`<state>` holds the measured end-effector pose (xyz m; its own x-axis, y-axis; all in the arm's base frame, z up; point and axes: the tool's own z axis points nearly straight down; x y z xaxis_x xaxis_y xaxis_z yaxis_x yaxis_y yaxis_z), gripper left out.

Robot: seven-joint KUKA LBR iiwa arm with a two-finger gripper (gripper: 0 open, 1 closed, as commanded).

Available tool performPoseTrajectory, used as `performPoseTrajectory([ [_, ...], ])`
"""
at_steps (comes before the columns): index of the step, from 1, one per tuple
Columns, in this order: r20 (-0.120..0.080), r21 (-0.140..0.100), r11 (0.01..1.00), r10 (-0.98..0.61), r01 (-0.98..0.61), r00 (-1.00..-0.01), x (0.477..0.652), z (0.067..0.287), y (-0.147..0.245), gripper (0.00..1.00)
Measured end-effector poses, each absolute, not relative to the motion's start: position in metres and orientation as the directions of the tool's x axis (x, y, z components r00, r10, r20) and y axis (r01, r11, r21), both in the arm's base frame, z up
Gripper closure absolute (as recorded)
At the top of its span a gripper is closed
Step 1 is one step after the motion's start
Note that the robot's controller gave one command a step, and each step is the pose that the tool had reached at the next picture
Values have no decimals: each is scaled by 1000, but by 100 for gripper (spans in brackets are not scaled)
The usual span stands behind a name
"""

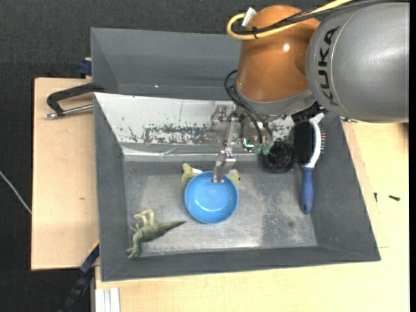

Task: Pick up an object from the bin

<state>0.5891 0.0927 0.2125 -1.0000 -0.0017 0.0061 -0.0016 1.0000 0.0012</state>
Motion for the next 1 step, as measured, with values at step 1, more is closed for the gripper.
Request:
performPoseTrajectory([
  [1, -6, 1, 962, -274, -274, -962, 580, 72, 68, 0],
])
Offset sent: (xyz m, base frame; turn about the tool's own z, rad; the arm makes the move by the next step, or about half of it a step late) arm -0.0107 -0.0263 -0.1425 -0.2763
